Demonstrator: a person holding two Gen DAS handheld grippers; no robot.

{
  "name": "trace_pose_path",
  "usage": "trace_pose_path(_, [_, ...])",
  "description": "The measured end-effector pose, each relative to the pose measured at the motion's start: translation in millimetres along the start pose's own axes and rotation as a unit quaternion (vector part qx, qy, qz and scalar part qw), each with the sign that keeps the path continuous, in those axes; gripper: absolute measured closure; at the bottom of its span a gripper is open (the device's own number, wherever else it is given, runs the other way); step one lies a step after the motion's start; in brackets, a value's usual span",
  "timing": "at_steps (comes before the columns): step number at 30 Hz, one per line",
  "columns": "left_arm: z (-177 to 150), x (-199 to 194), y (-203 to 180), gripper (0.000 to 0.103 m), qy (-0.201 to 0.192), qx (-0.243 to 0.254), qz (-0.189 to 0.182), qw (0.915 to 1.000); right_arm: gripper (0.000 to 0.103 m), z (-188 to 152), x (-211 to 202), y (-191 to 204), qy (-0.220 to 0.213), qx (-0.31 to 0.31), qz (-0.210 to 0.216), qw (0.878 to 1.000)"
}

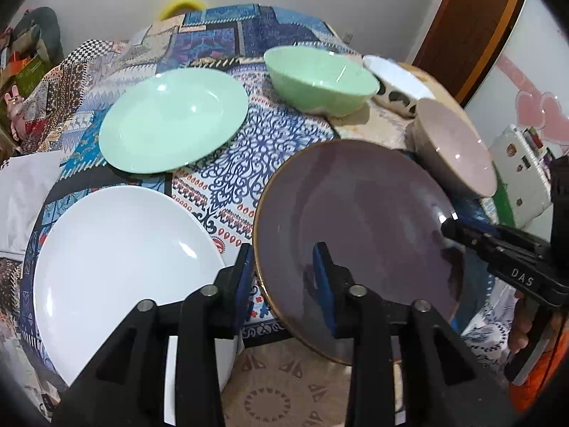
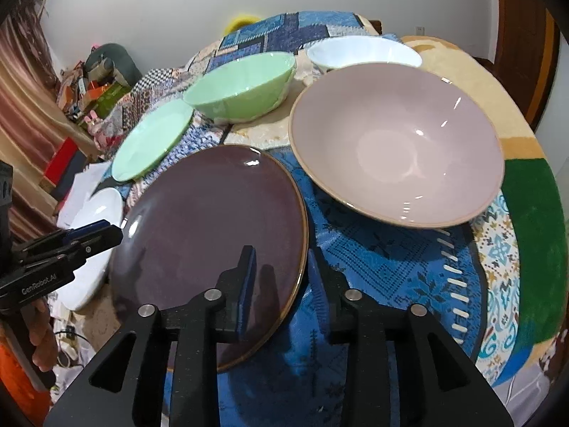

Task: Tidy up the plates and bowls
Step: 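Lower the dark brown plate onto the bed and open the left tool, then grasp the white plate rim with the left tool and lift it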

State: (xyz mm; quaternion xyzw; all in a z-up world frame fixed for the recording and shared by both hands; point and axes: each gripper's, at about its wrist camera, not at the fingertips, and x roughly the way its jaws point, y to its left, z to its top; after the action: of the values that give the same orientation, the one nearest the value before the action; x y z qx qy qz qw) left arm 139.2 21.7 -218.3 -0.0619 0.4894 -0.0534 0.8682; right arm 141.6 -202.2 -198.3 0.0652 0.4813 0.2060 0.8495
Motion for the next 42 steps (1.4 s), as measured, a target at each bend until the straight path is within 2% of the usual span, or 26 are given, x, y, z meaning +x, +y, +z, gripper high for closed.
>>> trace_pose_path(2, [1, -10, 0, 0.061, -0.013, 0.001, 0.004, 0.9999, 0.07, 0, -9, 4, -0.011, -0.002, 0.004, 1.0])
trace_pose_path(7, [-1, -41, 3, 0.033, -0.052, -0.003, 0.019, 0.9984, 0.064, 2, -25, 19, -0.033, -0.017, 0.01, 0.999])
trace_pose_path(9, [-2, -52, 7, 0.026, -0.065, -0.01, 0.021, 0.9976, 0.054, 5, -32, 28, -0.042, -0.026, 0.012, 0.999])
trace_pose_path(10, [-2, -57, 10, 0.021, -0.07, -0.012, 0.023, 0.9972, 0.052, 6, -33, 32, -0.045, -0.029, 0.014, 0.998])
trace_pose_path(13, [-6, -76, 20, 0.016, -0.09, -0.015, 0.033, 0.9953, 0.047, 9, -38, 47, -0.053, -0.044, 0.017, 0.998])
trace_pose_path(15, [-8, -85, 26, 0.013, -0.098, -0.016, 0.042, 0.9942, 0.035, 11, -39, 57, -0.057, -0.053, 0.017, 0.997])
trace_pose_path(17, [-12, -93, 34, 0.012, -0.102, -0.019, 0.049, 0.9934, 0.033, 11, -39, 66, -0.067, -0.062, 0.021, 0.996])
trace_pose_path(25, [-31, -111, 79, 0.01, -0.105, -0.042, 0.085, 0.9899, 0.033, 14, -21, 105, -0.055, -0.098, 0.038, 0.993])
trace_pose_path(32, [-48, -107, 116, 0.01, -0.091, -0.057, 0.102, 0.989, 0.033, 11, 5, 130, -0.028, -0.115, 0.044, 0.992])
trace_pose_path(40, [-65, -87, 152, 0.01, -0.063, -0.08, 0.102, 0.9896, 0.033, 7, 39, 160, 0.006, -0.134, 0.051, 0.99])
trace_pose_path(42, [-68, -84, 160, 0.01, -0.059, -0.085, 0.102, 0.9894, 0.038, 7, 47, 166, 0.011, -0.141, 0.052, 0.989])
